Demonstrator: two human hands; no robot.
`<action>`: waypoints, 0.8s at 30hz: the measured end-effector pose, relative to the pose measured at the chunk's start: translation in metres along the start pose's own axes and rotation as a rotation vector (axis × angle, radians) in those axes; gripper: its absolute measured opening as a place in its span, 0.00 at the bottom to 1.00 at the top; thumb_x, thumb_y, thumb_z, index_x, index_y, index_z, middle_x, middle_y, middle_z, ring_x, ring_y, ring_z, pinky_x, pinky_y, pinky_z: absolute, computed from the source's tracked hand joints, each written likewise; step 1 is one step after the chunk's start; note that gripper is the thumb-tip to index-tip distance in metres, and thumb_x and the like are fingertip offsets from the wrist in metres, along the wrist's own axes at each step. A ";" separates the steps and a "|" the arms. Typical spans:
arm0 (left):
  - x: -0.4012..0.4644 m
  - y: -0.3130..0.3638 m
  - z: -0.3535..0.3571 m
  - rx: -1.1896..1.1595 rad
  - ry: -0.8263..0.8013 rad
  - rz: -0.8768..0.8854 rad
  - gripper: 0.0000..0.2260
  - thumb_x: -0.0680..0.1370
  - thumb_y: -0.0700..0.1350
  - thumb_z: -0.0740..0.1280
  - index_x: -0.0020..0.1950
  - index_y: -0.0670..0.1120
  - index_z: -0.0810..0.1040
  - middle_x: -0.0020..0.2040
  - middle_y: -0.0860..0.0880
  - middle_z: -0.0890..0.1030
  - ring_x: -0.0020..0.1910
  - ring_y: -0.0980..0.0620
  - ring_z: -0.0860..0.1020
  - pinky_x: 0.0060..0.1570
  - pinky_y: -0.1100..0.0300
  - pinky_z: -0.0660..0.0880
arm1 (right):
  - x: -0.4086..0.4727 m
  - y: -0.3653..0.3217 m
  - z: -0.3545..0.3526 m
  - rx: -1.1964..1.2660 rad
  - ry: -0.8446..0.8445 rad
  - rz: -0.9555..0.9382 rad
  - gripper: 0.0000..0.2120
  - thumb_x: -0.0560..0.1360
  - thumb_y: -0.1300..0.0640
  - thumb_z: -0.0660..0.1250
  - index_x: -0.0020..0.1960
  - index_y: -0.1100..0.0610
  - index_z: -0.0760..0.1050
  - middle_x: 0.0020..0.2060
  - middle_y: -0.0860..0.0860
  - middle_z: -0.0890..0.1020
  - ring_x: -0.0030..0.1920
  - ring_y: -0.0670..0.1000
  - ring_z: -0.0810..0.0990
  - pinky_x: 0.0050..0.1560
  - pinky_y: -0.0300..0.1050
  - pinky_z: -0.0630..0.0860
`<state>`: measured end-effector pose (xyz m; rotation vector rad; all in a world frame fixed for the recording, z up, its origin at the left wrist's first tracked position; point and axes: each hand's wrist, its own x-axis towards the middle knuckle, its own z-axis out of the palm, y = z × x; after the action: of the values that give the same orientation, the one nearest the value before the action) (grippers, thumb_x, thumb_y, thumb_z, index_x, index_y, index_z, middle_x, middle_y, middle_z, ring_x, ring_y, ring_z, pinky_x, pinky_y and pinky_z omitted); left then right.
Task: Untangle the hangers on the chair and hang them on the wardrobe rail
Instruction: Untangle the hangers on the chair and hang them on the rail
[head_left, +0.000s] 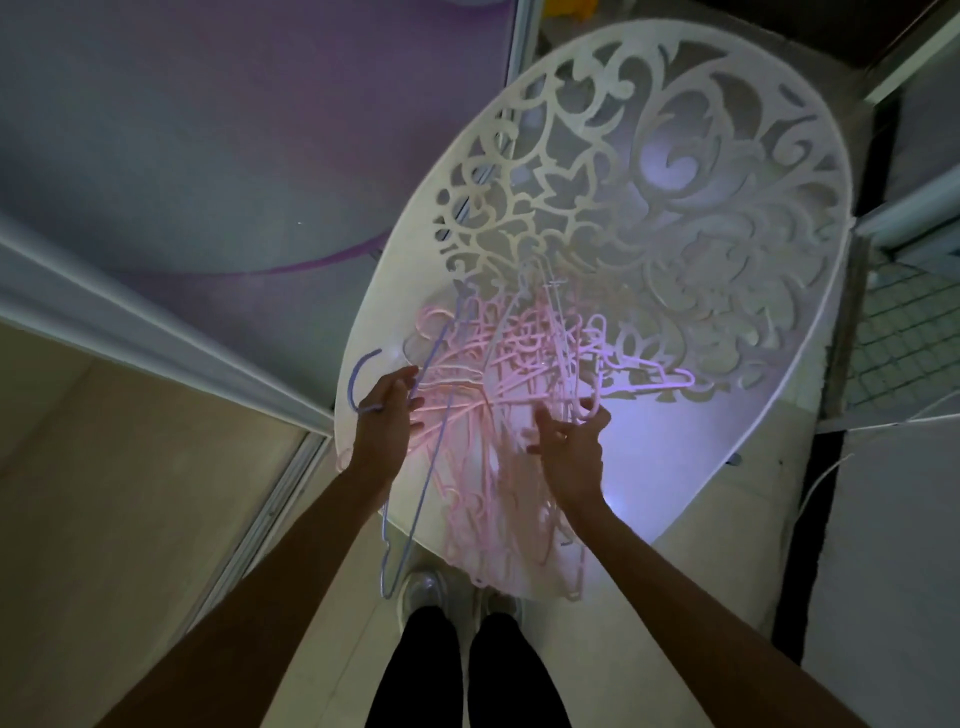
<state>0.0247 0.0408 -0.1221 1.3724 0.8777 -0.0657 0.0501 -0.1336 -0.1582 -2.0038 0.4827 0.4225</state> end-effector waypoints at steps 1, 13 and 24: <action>0.000 0.001 0.002 -0.015 -0.005 -0.021 0.15 0.83 0.41 0.50 0.64 0.42 0.72 0.50 0.51 0.76 0.43 0.58 0.75 0.40 0.63 0.71 | 0.000 -0.002 0.001 0.016 -0.016 0.050 0.40 0.74 0.45 0.67 0.73 0.59 0.46 0.53 0.54 0.83 0.45 0.58 0.84 0.57 0.56 0.77; -0.007 -0.004 -0.009 -0.149 -0.079 -0.113 0.15 0.84 0.42 0.45 0.52 0.47 0.71 0.55 0.43 0.76 0.43 0.54 0.79 0.47 0.61 0.73 | -0.035 0.024 -0.003 -0.068 0.272 -0.292 0.13 0.74 0.56 0.69 0.54 0.51 0.68 0.44 0.45 0.79 0.42 0.47 0.80 0.46 0.52 0.80; -0.019 0.017 -0.019 -0.166 0.177 0.037 0.12 0.83 0.42 0.48 0.56 0.48 0.70 0.43 0.53 0.80 0.29 0.65 0.78 0.36 0.65 0.68 | -0.010 0.002 -0.016 -0.560 -0.059 -0.477 0.12 0.81 0.53 0.54 0.56 0.57 0.74 0.36 0.52 0.79 0.36 0.50 0.75 0.33 0.41 0.63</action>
<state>0.0104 0.0532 -0.0964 1.2517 0.9827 0.1563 0.0419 -0.1474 -0.1474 -2.5401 -0.1854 0.3362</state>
